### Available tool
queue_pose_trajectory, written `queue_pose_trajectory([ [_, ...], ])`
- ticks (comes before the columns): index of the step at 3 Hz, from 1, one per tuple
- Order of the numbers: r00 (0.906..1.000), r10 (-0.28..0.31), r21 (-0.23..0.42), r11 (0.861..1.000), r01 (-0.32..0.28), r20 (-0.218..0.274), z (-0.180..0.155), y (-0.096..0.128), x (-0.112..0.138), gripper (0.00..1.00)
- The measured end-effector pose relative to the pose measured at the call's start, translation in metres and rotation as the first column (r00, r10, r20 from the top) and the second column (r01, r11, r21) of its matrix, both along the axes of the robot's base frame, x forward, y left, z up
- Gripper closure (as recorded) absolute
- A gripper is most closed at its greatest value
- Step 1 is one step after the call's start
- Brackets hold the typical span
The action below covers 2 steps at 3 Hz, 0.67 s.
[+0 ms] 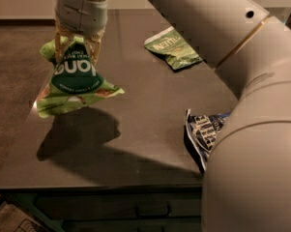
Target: Pick green rice chip bag
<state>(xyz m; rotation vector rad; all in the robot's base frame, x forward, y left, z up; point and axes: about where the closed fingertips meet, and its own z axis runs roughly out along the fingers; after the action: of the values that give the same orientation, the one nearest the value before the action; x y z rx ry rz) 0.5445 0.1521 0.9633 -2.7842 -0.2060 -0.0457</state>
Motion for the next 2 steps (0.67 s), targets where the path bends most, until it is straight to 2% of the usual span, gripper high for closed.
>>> queue_pose_trajectory([
  [1, 0.9996, -0.002, 0.034, 0.999, 0.001, 0.026, 0.0247, 0.0111, 0.0008, 1.00],
  [2, 0.9979, -0.022, 0.052, 0.998, 0.019, 0.060, 0.0343, 0.0119, 0.0049, 1.00],
])
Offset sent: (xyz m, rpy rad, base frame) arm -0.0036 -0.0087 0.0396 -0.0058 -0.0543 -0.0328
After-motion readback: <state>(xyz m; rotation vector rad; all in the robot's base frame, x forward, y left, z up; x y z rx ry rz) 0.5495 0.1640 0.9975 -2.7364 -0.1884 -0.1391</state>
